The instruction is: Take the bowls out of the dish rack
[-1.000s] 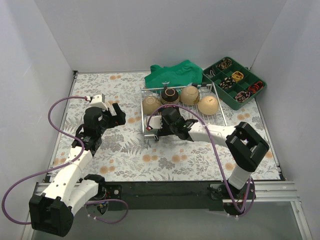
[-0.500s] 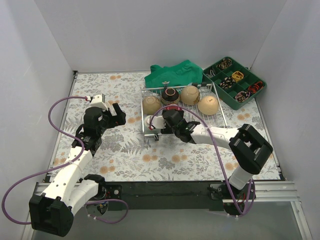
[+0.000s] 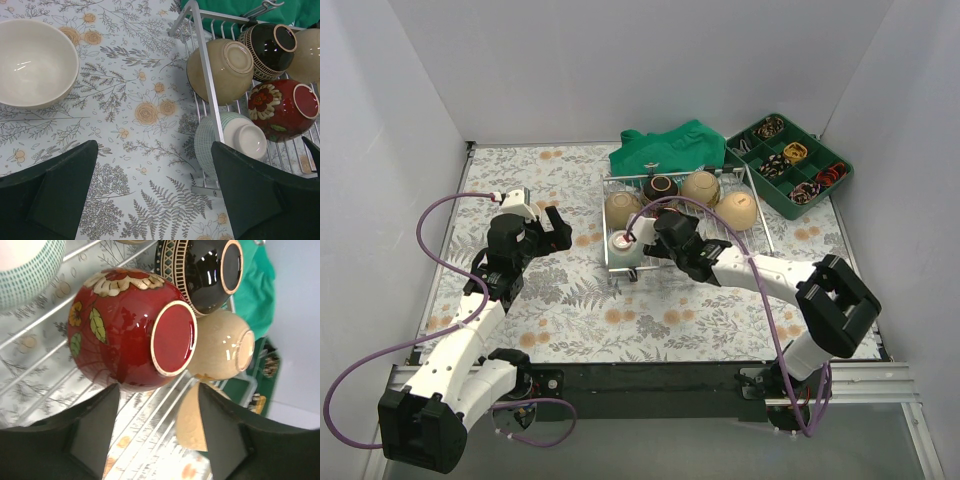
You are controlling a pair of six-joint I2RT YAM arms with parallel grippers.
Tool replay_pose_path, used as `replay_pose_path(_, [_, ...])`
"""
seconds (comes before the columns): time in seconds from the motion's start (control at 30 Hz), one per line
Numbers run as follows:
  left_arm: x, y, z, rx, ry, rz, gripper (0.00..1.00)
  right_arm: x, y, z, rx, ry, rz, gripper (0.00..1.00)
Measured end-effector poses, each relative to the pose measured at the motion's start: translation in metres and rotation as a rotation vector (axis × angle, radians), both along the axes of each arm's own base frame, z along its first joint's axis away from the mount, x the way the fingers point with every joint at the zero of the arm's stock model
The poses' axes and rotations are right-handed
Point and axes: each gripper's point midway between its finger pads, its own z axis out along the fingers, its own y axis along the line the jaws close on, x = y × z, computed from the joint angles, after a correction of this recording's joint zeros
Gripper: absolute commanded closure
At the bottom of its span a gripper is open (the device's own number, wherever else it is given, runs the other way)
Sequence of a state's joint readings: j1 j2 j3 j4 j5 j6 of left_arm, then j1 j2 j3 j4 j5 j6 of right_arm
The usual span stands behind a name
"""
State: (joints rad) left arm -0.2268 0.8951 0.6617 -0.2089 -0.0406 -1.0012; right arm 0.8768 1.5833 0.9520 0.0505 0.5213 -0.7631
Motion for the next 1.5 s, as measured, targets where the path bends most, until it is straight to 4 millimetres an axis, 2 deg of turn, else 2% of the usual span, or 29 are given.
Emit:
replay_pose_path(0.13, [0.0, 0.0, 0.0, -0.001, 0.0, -0.001, 0.02, -0.003, -0.006, 0.007, 0.137, 0.063, -0.069, 0.13])
replay_pose_path(0.17, [0.0, 0.0, 0.0, -0.001, 0.0, -0.002, 0.02, -0.002, -0.009, 0.012, 0.186, 0.08, -0.093, 0.04])
replay_pose_path(0.2, [0.0, -0.001, 0.0, -0.002, 0.0, -0.003, 0.02, -0.001, -0.011, 0.02, 0.249, 0.093, -0.125, 0.02])
replay_pose_path(0.37, [0.0, -0.002, 0.0, -0.004, 0.001, -0.008, 0.02, 0.007, -0.025, 0.055, 0.578, 0.166, -0.285, 0.01])
replay_pose_path(0.53, [-0.001, -0.003, 0.0, -0.007, 0.002, -0.016, 0.02, 0.006, -0.033, 0.062, 0.883, 0.31, -0.438, 0.02])
replay_pose_path(0.67, [-0.001, -0.004, 0.0, -0.009, 0.002, -0.02, 0.02, 0.002, -0.036, 0.053, 1.067, 0.412, -0.582, 0.02])
replay_pose_path(0.83, [-0.001, -0.004, 0.0, -0.01, 0.003, -0.021, 0.02, -0.006, -0.026, 0.036, 1.22, 0.534, -0.729, 0.02])
replay_pose_path(1.1, [-0.001, -0.004, 0.0, -0.01, 0.002, -0.021, 0.02, -0.011, -0.028, -0.005, 1.388, 0.641, -0.95, 0.01])
replay_pose_path(1.3, [-0.002, -0.006, 0.001, -0.01, 0.0, -0.029, 0.02, -0.004, -0.02, -0.02, 1.476, 0.703, -0.975, 0.02])
replay_pose_path(1.5, [-0.003, -0.008, 0.001, -0.011, -0.002, -0.033, 0.02, 0.0, -0.014, -0.024, 1.543, 0.726, -0.963, 0.03])
